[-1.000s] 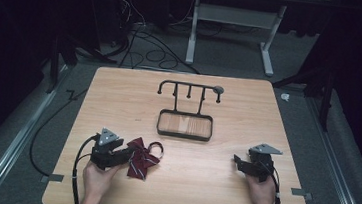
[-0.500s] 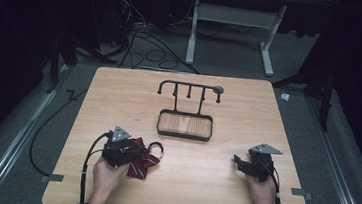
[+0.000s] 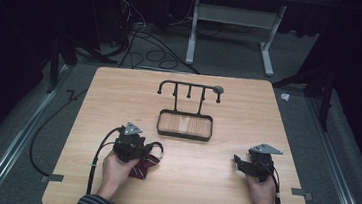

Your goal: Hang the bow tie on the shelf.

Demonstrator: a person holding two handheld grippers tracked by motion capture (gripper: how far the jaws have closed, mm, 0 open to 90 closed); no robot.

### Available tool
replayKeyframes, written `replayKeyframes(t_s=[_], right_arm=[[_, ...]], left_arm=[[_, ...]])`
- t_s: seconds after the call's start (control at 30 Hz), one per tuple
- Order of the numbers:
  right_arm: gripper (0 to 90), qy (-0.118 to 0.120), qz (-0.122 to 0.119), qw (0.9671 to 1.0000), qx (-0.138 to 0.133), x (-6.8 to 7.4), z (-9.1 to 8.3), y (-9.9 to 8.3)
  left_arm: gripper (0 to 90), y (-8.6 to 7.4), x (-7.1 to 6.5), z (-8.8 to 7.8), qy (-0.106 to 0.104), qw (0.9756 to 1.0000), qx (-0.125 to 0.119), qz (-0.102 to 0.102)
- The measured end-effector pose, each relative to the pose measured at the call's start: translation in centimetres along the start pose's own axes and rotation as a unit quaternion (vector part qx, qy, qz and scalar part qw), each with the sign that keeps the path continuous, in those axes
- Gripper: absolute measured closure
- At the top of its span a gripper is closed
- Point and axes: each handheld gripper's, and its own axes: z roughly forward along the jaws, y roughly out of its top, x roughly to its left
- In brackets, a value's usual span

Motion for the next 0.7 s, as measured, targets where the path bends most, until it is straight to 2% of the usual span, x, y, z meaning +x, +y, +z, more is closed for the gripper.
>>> replayKeyframes(t_s=[0.3,0.43,0.7], right_arm=[[34.7,0.0,-0.001,1.0,0.0,0.0,0.0,0.0],[34.6,0.001,-0.001,1.0,0.0,0.0,0.0,0.0],[34.7,0.001,-0.001,1.0,0.0,0.0,0.0,0.0]], left_arm=[[55.4,0.2,0.4,1.6,0.006,0.9998,0.014,-0.01],[57.2,0.1,0.3,2.0,0.016,0.9998,0.011,-0.003],[63.5,0.1,0.3,2.9,0.017,0.9997,0.016,-0.001]])
